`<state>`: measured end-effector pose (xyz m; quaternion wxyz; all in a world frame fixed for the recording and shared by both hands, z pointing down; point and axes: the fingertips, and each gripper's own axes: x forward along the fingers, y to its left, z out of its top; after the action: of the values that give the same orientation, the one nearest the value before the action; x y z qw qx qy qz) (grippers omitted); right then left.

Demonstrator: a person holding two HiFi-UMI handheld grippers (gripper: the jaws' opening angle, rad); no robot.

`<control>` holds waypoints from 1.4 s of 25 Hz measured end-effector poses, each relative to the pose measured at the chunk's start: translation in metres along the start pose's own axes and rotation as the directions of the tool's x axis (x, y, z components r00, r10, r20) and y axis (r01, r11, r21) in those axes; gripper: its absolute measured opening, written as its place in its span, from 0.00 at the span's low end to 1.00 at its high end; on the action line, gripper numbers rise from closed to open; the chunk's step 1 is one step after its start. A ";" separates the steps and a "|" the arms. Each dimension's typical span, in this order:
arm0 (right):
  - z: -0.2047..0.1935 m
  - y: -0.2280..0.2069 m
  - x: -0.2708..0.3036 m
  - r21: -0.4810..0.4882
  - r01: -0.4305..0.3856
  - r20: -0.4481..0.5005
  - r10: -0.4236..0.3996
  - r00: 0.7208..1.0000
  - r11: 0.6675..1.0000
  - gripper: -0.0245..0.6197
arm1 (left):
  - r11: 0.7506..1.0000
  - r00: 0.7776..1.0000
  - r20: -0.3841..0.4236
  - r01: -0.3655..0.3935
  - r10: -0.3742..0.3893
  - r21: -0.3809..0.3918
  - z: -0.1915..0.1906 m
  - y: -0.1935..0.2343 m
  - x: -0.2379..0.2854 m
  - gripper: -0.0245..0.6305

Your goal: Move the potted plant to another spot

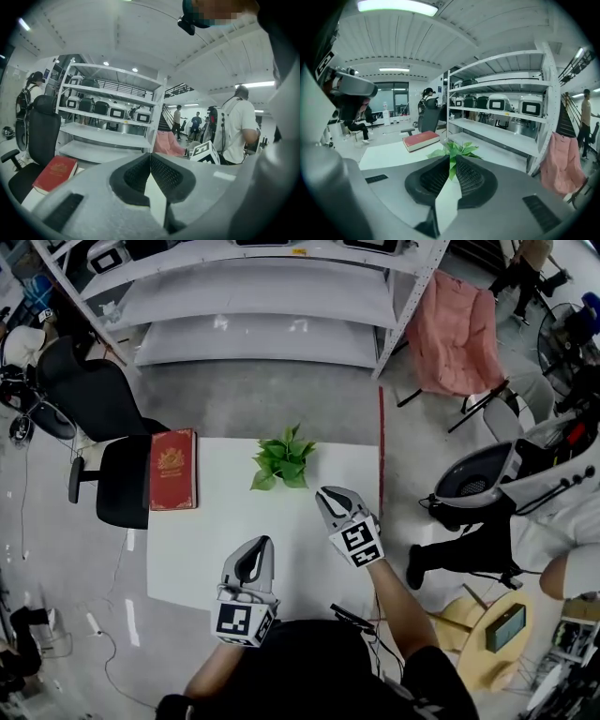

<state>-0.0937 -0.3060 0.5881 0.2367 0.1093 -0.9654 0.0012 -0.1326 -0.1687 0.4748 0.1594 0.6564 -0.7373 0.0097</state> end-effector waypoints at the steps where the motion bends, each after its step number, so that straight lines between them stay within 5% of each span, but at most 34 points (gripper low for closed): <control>1: -0.005 -0.001 0.006 -0.025 -0.021 -0.015 0.021 1.000 0.999 0.06 | 1.000 1.000 -0.005 -0.006 0.006 -0.004 -0.001 0.001 0.001 0.06; 6: -0.023 -0.006 0.035 -0.191 -0.127 -0.102 0.109 0.989 0.973 0.06 | 1.000 0.999 -0.026 -0.023 0.023 -0.011 -0.008 0.007 0.004 0.06; 10: -0.039 -0.008 0.054 -0.362 -0.204 -0.184 0.145 0.972 0.910 0.06 | 1.000 0.999 -0.031 -0.027 0.026 -0.016 -0.009 0.009 0.008 0.06; 18: -0.068 -0.022 0.088 -0.656 -0.324 -0.331 0.126 0.935 0.682 0.06 | 0.999 0.998 -0.048 -0.028 0.027 -0.026 -0.017 0.012 0.015 0.06; 25: -0.086 -0.024 0.106 -0.764 -0.398 -0.404 0.104 0.909 0.508 0.06 | 0.999 0.998 -0.060 -0.028 0.026 -0.033 -0.020 0.014 0.018 0.06; 31: -0.096 -0.022 0.120 -0.815 -0.411 -0.422 0.068 0.904 0.409 0.17 | 0.998 0.997 -0.067 -0.049 0.046 -0.043 -0.024 0.021 0.018 0.06; 35: -0.097 -0.021 0.128 -0.827 -0.412 -0.425 0.057 0.904 0.382 0.17 | 0.998 0.997 -0.069 -0.046 0.043 -0.042 -0.026 0.024 0.017 0.06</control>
<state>-0.1561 -0.3483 0.7315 0.4113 -0.1772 -0.7637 -0.4650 -0.1513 -0.1761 0.5078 0.1986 0.6356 -0.7458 0.0196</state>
